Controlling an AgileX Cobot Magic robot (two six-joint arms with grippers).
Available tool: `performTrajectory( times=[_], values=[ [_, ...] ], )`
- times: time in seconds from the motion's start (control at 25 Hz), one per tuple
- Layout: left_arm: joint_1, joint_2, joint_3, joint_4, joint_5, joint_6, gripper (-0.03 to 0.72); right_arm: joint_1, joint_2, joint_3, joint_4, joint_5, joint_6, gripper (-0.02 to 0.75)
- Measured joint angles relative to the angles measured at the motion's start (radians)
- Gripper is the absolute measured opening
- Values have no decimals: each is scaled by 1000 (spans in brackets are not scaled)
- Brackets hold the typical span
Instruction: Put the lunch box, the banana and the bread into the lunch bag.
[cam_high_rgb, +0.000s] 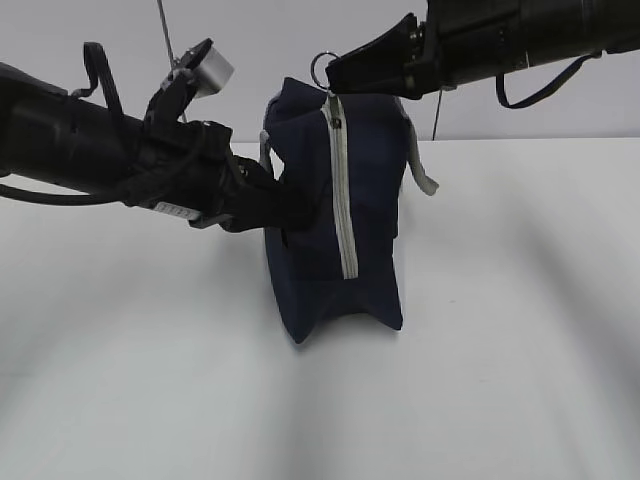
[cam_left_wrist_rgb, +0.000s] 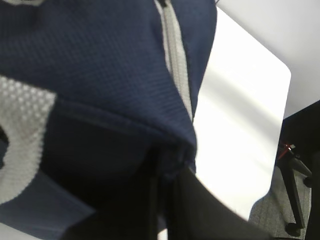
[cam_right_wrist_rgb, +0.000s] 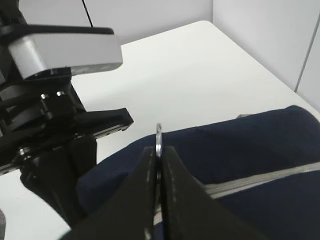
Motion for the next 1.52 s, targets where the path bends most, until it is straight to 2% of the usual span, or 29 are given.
performTrajectory(
  times=[0.32,0.64,0.92,1.52],
  values=[
    [0,0,-2,44,37,-4,4,0,20,-28,4,-41,3,-16],
    [0,0,-4,107,89,-43,3,-20,141,-140,0,42,38,-16],
    [0,0,-8,122,128,-47,3,-38,180,-215,-32,59,91,-16],
    [-16,0,-8,131,173,-66,3,-38,202,-227,-32,-87,99,-16]
  ],
)
